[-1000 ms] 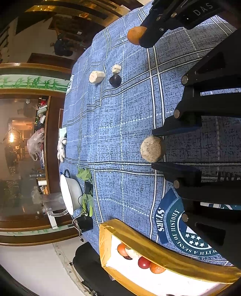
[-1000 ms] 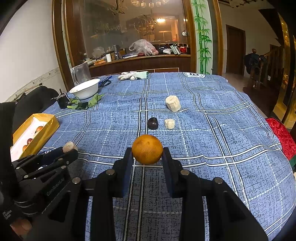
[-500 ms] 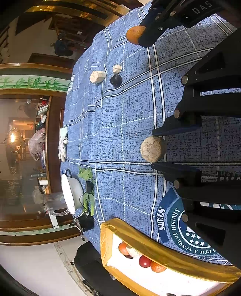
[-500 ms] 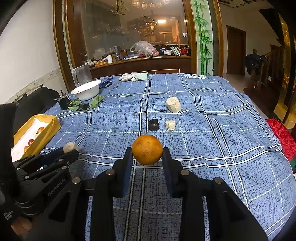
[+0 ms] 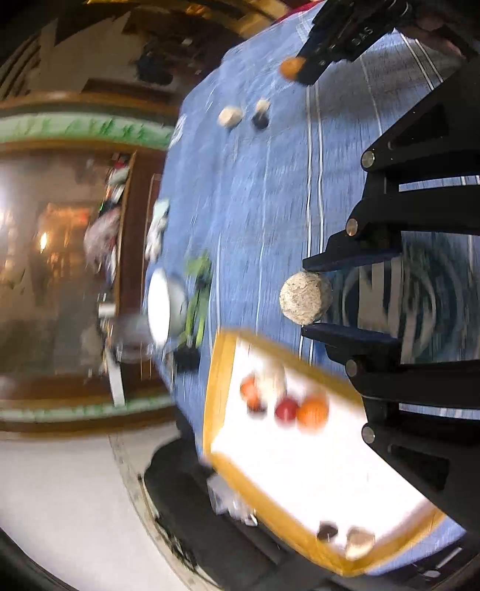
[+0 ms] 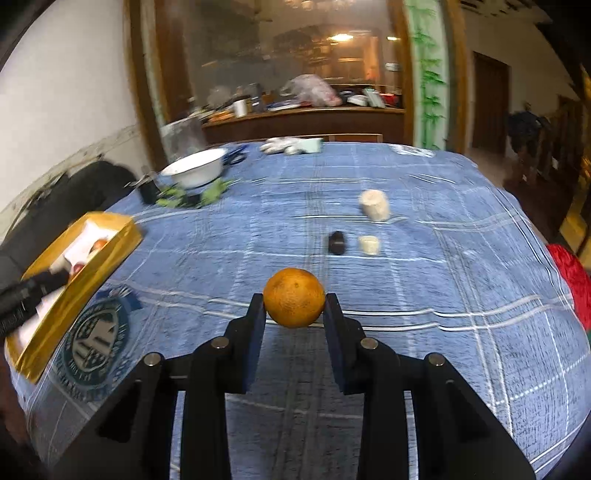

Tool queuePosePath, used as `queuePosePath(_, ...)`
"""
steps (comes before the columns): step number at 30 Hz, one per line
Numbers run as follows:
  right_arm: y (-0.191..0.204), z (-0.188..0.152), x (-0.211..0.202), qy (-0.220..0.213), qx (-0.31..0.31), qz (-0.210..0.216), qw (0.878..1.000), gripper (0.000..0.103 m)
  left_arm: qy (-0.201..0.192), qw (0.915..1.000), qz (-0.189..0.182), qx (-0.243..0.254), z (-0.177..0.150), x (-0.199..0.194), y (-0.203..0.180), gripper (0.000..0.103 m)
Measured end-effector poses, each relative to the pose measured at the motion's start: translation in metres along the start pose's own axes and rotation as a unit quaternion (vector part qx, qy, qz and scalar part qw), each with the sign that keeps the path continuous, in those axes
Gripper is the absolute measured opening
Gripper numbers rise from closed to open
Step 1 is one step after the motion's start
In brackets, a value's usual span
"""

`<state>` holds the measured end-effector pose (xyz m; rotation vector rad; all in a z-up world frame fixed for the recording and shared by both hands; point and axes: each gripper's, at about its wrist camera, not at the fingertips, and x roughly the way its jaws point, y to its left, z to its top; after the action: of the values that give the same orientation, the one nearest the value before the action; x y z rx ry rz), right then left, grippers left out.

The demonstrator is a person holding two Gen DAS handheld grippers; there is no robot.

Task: Organize fruits
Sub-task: 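Carry the brown ball and orange over the yellow tray with both grippers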

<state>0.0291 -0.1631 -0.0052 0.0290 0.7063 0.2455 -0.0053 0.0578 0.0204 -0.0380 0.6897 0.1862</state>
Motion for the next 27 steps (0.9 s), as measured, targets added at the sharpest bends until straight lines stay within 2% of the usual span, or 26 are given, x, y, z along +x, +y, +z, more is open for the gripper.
queuePosePath(6, 0.068, 0.020, 0.001, 0.005, -0.053, 0.091, 0.994, 0.034, 0.001, 0.9946, 0.084, -0.061, 0.006, -0.006, 0.087, 0.027)
queuePosePath(10, 0.121, 0.039, 0.011, 0.010, -0.088, 0.148, 0.985, 0.034, 0.028, 0.9869, 0.128, -0.095, 0.004, 0.006, 0.137, 0.027)
queuePosePath(15, 0.181, 0.055, 0.035, 0.024, -0.115, 0.197, 0.973, 0.034, 0.055, 0.9798, 0.150, -0.121, 0.000, 0.022, 0.170, 0.027)
queuePosePath(19, 0.218, 0.064, 0.065, 0.042, -0.127, 0.204, 0.970, 0.034, 0.070, 0.9768, 0.152, -0.134, 0.001, 0.035, 0.181, 0.027)
queuePosePath(27, 0.239, 0.077, 0.113, 0.074, -0.126, 0.186, 0.972, 0.034, 0.081, 0.9727, 0.153, -0.155, 0.000, 0.041, 0.200, 0.028)
